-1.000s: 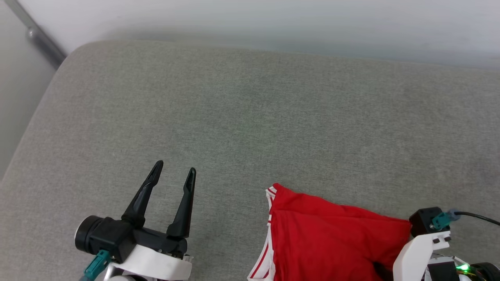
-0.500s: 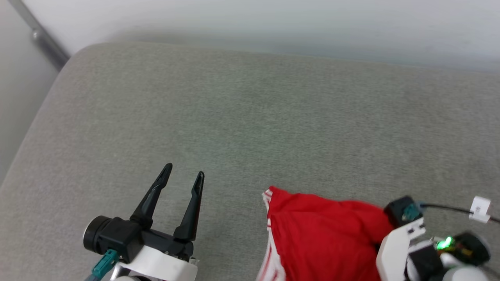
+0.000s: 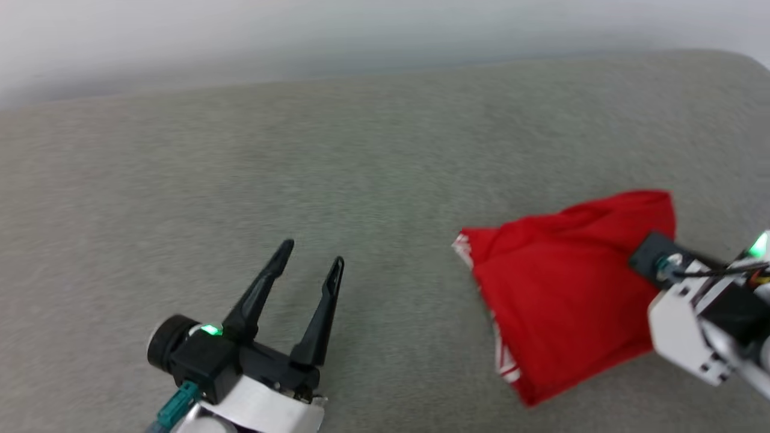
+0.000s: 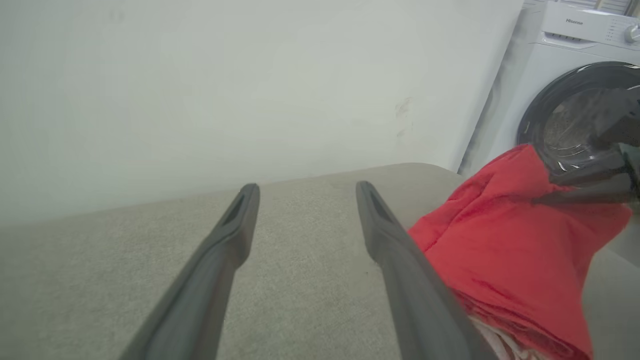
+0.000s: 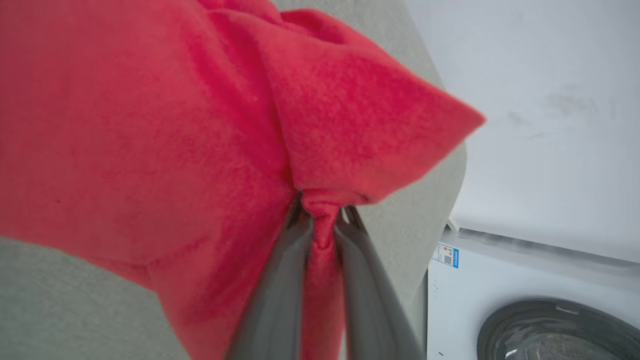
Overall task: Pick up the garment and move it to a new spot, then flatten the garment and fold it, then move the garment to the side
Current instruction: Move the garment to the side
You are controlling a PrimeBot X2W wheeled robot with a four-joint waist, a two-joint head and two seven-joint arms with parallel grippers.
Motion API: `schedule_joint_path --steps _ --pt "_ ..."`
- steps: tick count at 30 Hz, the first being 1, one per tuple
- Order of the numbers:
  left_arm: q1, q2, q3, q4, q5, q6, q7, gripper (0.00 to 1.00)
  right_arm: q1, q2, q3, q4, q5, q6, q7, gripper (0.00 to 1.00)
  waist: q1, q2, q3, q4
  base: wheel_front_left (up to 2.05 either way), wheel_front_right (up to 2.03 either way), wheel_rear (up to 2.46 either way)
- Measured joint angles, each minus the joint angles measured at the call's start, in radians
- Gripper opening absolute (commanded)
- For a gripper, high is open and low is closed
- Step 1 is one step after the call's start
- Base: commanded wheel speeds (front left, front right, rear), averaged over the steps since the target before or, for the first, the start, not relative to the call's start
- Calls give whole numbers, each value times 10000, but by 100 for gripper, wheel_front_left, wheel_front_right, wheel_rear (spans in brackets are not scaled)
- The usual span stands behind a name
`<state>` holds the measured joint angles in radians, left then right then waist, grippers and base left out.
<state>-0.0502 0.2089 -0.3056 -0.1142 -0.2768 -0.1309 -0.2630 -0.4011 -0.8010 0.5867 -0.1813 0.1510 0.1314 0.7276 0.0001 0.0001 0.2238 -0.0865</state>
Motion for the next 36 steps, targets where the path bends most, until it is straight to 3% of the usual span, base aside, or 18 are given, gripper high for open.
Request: schedule_joint_path --steps 3,7,16,24,34,35,36 --pt "-306 320 -130 -192 36 0 0 100 -662 -677 295 472 23 0 -614 0 0 0 351 -666 0 0 0" --pt "-763 813 -245 -380 98 0 2 100 -1203 -1047 203 1565 54 0 -1651 0 0 0 1035 -1411 0 0 0" --pt "-1407 1939 -456 -658 94 0 0 100 -1735 -621 -1682 5099 -500 2 -4648 0 1 0 2862 -2514 0 0 0" --pt "-1734 2366 -456 -1154 98 -2 -2 100 -1738 -366 -3384 7101 -1415 2 -5848 0 1 -1 4110 -2725 0 0 0" --pt "-2145 2422 -504 -1524 119 -13 -42 100 -2195 155 -4669 7520 -2349 2 -6171 3 0 0 4704 -2456 0 0 0" --pt "-2178 2406 -497 -1522 119 -13 -42 100 -2196 234 -4796 7490 -2424 2 -6186 89 0 -1 4706 -2431 0 0 0" --pt "-2200 2387 -504 -1507 119 -13 -42 100 -2200 284 -4920 7419 -2537 2 -6218 100 1 0 4691 -2409 0 0 0"
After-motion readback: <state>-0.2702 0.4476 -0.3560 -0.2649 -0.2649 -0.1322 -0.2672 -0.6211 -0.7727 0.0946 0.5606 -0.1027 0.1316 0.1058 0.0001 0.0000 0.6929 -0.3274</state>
